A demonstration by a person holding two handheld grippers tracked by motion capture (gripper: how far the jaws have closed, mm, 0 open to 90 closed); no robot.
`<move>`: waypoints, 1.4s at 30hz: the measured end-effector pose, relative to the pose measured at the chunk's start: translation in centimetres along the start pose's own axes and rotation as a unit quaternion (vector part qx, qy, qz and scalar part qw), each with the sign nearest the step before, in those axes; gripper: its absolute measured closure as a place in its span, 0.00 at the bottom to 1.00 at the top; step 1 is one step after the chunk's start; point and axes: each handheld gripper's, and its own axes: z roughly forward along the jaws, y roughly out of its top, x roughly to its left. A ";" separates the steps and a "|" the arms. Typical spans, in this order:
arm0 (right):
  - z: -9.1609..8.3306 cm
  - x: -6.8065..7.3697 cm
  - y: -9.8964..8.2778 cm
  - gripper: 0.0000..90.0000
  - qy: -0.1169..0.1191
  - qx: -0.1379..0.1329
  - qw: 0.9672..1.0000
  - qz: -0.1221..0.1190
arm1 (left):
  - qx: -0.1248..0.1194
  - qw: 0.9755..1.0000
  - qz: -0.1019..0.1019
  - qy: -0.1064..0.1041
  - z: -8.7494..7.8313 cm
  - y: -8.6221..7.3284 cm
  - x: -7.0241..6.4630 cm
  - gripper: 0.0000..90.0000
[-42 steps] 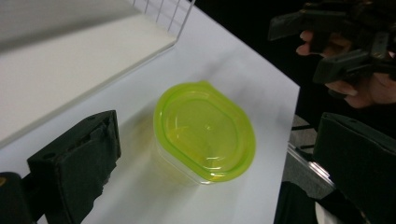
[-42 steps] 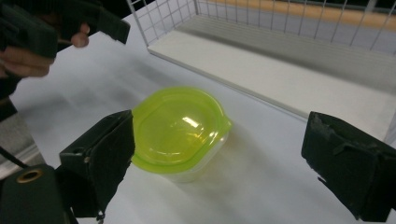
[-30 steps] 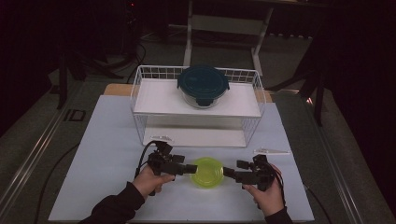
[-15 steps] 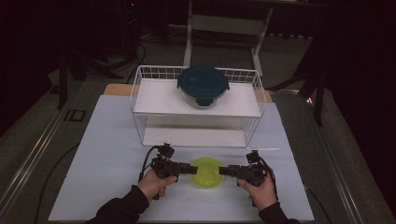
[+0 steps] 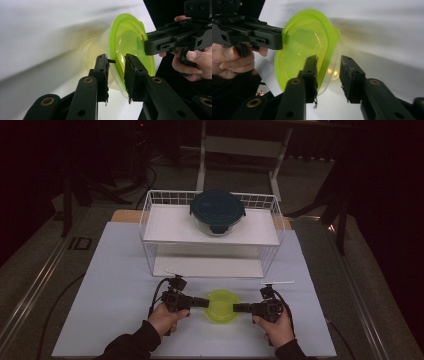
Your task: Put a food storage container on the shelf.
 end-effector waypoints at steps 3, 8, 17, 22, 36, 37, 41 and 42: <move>-0.1 0.4 -0.2 0.82 -0.004 0.001 1.000 -0.006 | 0.000 1.000 0.005 0.011 0.0 -0.1 -0.4 0.81; -0.2 0.4 -0.3 0.84 0.002 0.002 1.000 -0.003 | 0.005 1.000 0.004 0.017 -0.2 -0.3 -0.8 0.82; -0.4 0.7 -0.9 0.87 0.000 0.000 1.000 0.000 | 0.021 0.999 0.018 0.029 -0.3 -0.5 -1.9 0.83; -0.5 1.1 -1.1 0.89 -0.004 -0.002 1.000 -0.003 | 0.009 0.999 0.018 0.039 -0.9 -0.4 -2.4 0.88; -1.3 3.5 0.3 0.89 -0.011 -0.024 0.999 -0.032 | -0.015 0.998 0.036 0.047 -3.1 0.7 -3.6 0.89; -1.4 3.7 0.4 0.89 -0.013 -0.026 0.999 -0.034 | -0.015 0.998 0.036 0.046 -3.2 0.8 -3.7 0.89; -1.8 4.3 0.7 0.89 -0.015 -0.029 0.999 -0.038 | -0.020 0.998 0.041 0.048 -3.7 1.1 -4.2 0.89; -1.9 4.4 0.8 0.89 -0.014 -0.029 0.999 -0.039 | -0.020 0.998 0.043 0.046 -3.9 1.2 -4.3 0.89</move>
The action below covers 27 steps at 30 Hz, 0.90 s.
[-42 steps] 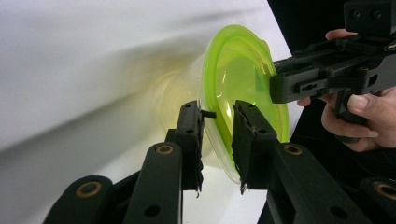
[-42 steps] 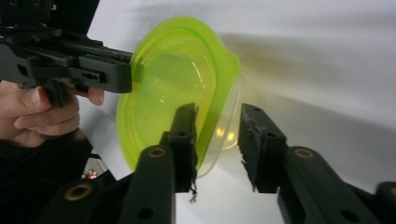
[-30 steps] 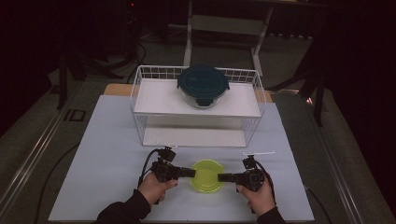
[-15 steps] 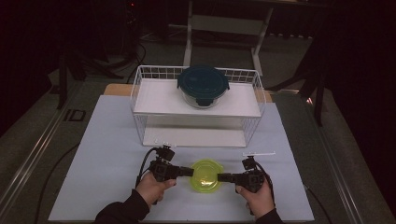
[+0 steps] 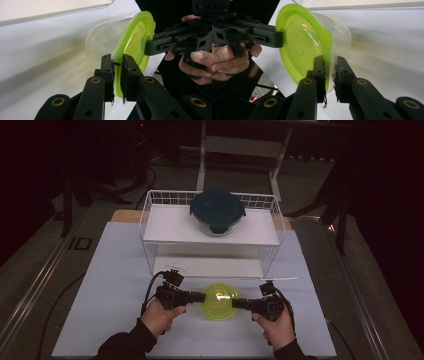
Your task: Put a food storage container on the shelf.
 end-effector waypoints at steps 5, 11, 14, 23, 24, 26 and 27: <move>-0.8 1.0 0.9 0.89 0.004 -0.009 1.000 -0.011 | -0.012 1.000 0.010 -0.001 -1.2 0.7 -0.8 0.89; -2.0 2.4 2.1 0.89 0.004 -0.023 0.999 -0.028 | -0.028 0.999 0.026 0.000 -2.9 1.9 -2.0 0.90; -2.5 3.2 2.8 0.89 0.005 -0.028 0.999 -0.035 | -0.038 0.999 0.031 0.000 -3.8 2.6 -2.6 0.90; -4.1 5.1 4.9 0.89 0.005 -0.048 0.997 -0.053 | -0.057 0.997 0.042 -0.001 -5.8 4.5 -3.8 0.90; -4.2 5.3 5.1 0.89 0.005 -0.049 0.997 -0.054 | -0.059 0.997 0.042 -0.001 -6.1 4.7 -4.0 0.90; -4.4 5.7 5.6 0.89 0.005 -0.053 0.997 -0.058 | -0.064 0.997 0.045 0.001 -6.6 5.1 -4.3 0.90; -4.6 5.9 5.9 0.89 0.003 -0.054 0.997 -0.062 | -0.067 0.997 0.045 0.001 -6.7 5.2 -4.4 0.90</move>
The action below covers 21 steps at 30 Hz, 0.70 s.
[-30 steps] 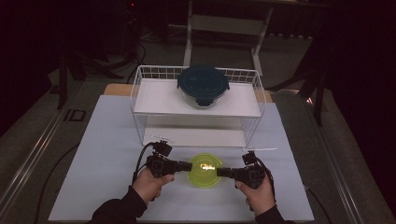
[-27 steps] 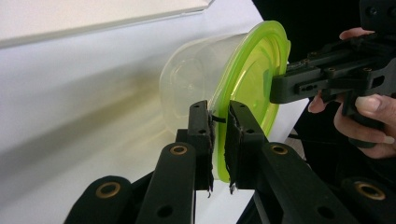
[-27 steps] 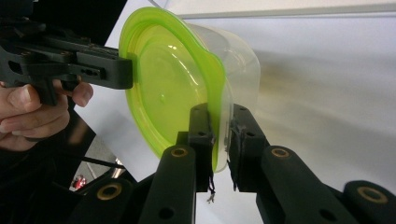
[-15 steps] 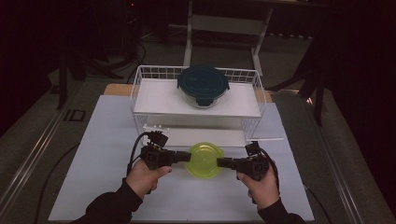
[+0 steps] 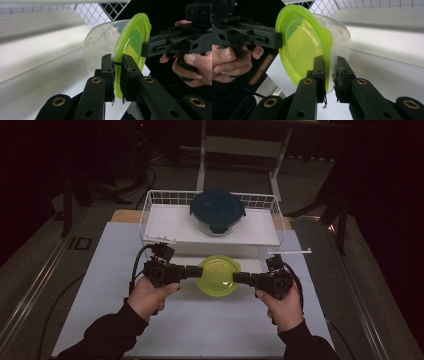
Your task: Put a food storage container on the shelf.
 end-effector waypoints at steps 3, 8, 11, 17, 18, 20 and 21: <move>-0.3 0.7 0.7 0.89 -0.002 -0.007 1.000 -0.011 | -0.011 1.000 0.004 -0.001 -0.8 0.6 -0.3 0.90; -0.8 1.8 2.2 0.89 -0.003 -0.014 1.000 -0.022 | -0.022 1.000 0.007 0.001 -1.9 1.7 -0.7 0.90; -1.0 2.3 3.1 0.89 -0.004 -0.021 0.999 -0.031 | -0.033 0.999 0.008 0.002 -2.6 2.5 -1.1 0.90; -1.6 3.2 5.1 0.89 -0.004 -0.033 0.999 -0.042 | -0.045 0.999 0.017 0.008 -3.7 4.4 -1.7 0.90; -1.8 3.4 5.5 0.89 -0.006 -0.036 0.998 -0.045 | -0.047 0.999 0.019 0.008 -3.9 4.7 -1.8 0.90; -2.0 3.6 6.3 0.89 -0.005 -0.039 0.998 -0.046 | -0.048 0.999 0.018 0.007 -4.1 5.4 -1.8 0.90; -2.0 3.7 6.5 0.89 -0.006 -0.040 0.998 -0.047 | -0.050 0.999 0.019 0.007 -4.2 5.9 -1.8 0.90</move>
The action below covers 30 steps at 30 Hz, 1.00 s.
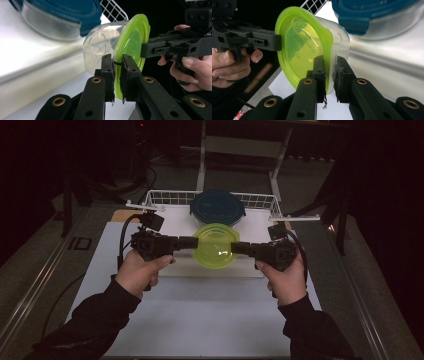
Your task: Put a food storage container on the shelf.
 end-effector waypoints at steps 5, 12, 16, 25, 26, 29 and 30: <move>-0.1 0.0 1.9 0.89 -0.002 -0.009 1.000 -0.003 | -0.010 1.000 0.004 0.005 -0.3 1.6 -0.1 0.90; -0.3 0.4 4.1 0.89 -0.012 -0.024 1.000 -0.012 | -0.024 1.000 0.011 0.012 -0.7 4.0 -0.4 0.90; -0.5 0.2 5.4 0.89 -0.016 -0.033 0.999 -0.013 | -0.026 1.000 0.012 0.011 -0.4 5.3 -0.1 0.90; 0.2 -1.2 7.5 0.89 -0.033 -0.034 0.999 0.000 | -0.025 1.000 -0.004 0.015 1.1 7.3 1.4 0.90; 0.2 -1.2 7.5 0.89 -0.033 -0.034 0.999 0.000 | -0.025 1.000 -0.004 0.015 1.1 7.3 1.4 0.90; 0.9 -2.0 8.4 0.89 -0.043 -0.027 0.999 0.009 | -0.015 0.999 -0.010 0.033 2.0 8.2 1.9 0.89; 0.9 -2.2 8.6 0.89 -0.044 -0.024 0.999 0.012 | -0.013 0.999 -0.014 0.032 2.1 8.4 2.0 0.89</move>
